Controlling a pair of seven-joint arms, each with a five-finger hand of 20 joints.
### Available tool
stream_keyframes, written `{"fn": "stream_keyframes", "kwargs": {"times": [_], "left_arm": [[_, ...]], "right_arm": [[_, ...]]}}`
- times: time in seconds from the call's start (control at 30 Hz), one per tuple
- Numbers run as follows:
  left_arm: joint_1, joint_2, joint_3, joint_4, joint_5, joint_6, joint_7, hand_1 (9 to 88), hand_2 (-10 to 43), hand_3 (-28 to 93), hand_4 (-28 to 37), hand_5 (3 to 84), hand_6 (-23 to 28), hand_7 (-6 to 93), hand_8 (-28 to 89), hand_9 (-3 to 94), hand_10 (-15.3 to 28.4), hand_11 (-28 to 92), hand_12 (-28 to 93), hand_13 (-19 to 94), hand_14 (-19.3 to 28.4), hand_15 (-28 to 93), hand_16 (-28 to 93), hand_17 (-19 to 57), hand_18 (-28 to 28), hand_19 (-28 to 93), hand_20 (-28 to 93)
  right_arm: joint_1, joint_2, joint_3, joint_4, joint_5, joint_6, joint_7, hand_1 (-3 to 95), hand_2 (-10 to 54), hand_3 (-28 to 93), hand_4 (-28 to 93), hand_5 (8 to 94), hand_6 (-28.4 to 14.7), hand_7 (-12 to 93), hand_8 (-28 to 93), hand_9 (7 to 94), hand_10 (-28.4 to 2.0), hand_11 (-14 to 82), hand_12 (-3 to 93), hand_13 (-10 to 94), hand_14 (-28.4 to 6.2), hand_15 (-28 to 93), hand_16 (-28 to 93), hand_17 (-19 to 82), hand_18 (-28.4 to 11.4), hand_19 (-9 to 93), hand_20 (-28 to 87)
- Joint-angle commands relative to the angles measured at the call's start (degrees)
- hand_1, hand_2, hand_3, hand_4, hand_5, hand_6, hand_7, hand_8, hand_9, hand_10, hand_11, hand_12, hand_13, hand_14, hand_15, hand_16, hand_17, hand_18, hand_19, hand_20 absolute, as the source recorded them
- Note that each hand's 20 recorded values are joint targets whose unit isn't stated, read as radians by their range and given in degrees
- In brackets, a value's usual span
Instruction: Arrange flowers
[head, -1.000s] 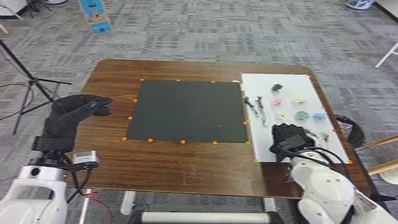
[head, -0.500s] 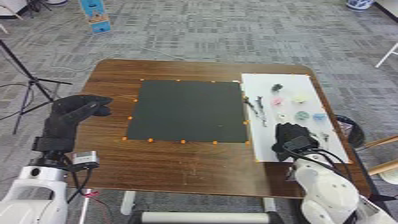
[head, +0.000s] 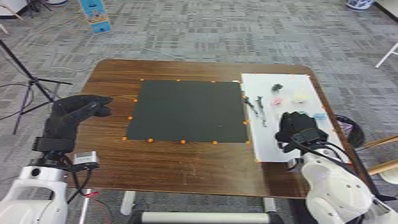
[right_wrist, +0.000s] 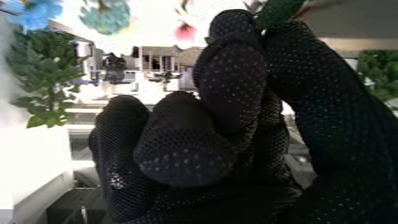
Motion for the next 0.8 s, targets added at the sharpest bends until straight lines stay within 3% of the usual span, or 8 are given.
{"fn": "stream_keyframes", "kwargs": {"times": [0.03, 0.13, 0.3, 0.43, 0.53, 0.7, 0.8], "left_arm": [[0.80, 1.53, -2.08, 1.96, -0.70, 2.09, -1.49, 27.1, -3.3, 72, -17.9, 60.9, 4.1, 22.7, -6, 57.7, 14.2, 39, 25, 45, 18.2, 54, 6, 7.4, 13.5, 27, 38], [0.73, 2.85, -2.40, 3.53, -1.30, 4.49, -1.04, 26.7, -2.8, 72, -19.0, 60.7, 4.0, 22.4, -6, 57.7, 14.3, 34, 23, 45, 18.1, 44, 7, 8.3, 13.4, 25, 36], [-0.66, 4.95, -1.29, 5.56, -4.45, 8.73, 0.30, 22.3, -0.4, 74, -24.1, 56.0, 2.7, 18.1, -6, 52.9, 13.6, 22, 18, 40, 14.8, 17, 3, 11.0, 10.2, 6, 25], [-1.52, 6.55, -0.37, 6.87, -6.21, 11.80, 0.96, 18.5, 1.9, 74, -27.5, 51.7, 2.9, 13.0, -7, 50.2, 13.3, 17, 14, 34, 12.3, 9, 1, 8.9, 6.8, 1, 20], [-2.41, 7.52, 0.31, 7.77, -7.03, 12.55, 0.84, 17.0, 3.7, 74, -28.1, 50.0, 3.3, 11.3, -7, 49.3, 13.3, 15, 12, 30, 10.7, 8, -2, 7.3, 4.2, 1, 17], [-2.55, 8.44, 0.81, 8.54, -7.14, 13.80, 0.50, 14.9, 10.5, 74, -28.2, 48.9, 4.2, 10.0, -8, 48.3, 13.8, 13, 9, 28, 9.0, 7, -4, 6.7, 2.1, 1, 15], [-3.14, 8.94, 1.60, 9.92, -7.99, 14.53, 0.30, 15.0, 13.6, 73, -28.3, 48.6, 4.2, 10.1, -8, 48.2, 13.8, 13, 9, 28, 8.9, 7, -5, 6.7, 1.5, 1, 15]], "right_arm": [[7.36, 0.11, -3.75, -1.77, 2.88, -1.51, -0.99, 52.3, -9.5, 59, 7, 81.7, -0.6, 26, 35, 92.4, -9.2, 40.9, 34.7, 94, -3.4, 62, 39, 70, -13.9, 93, 63], [12.98, 0.09, -7.21, -1.52, 5.90, -3.49, -1.38, 52.2, -9.5, 59, 7, 81.7, -0.7, 27, 35, 92.4, -9.2, 41.0, 34.7, 94, -3.3, 62, 39, 70, -13.9, 93, 63], [23.60, -0.50, -14.98, -0.79, 6.87, -5.60, -2.66, 52.2, -9.5, 59, 7, 81.8, -0.6, 27, 35, 92.4, -9.1, 41.1, 34.8, 94, -3.2, 62, 39, 70, -14.0, 93, 63], [29.95, -2.46, -20.33, 0.08, 7.47, -6.55, -2.44, 52.2, -9.5, 59, 7, 81.9, -0.6, 27, 35, 92.6, -9.0, 41.1, 34.7, 94, -3.2, 62, 39, 70, -14.0, 93, 64], [32.69, -4.55, -23.13, 0.57, 7.54, -7.72, -1.68, 52.2, -9.5, 60, 7, 82.1, -0.6, 26, 35, 92.7, -9.0, 41.1, 34.7, 94, -3.3, 63, 39, 70, -14.0, 93, 64], [36.24, -9.33, -27.07, 3.27, 6.95, -9.30, -1.03, 52.3, -9.5, 60, 7, 82.1, -0.6, 26, 35, 93.0, -8.9, 41.0, 34.7, 94, -3.3, 63, 39, 70, -14.0, 93, 64], [37.81, -12.61, -29.03, 5.55, 6.69, -10.59, -0.98, 52.3, -9.5, 59, 7, 82.2, -0.5, 26, 35, 93.0, -8.8, 41.0, 34.8, 94, -3.4, 63, 39, 70, -14.0, 93, 64]]}}
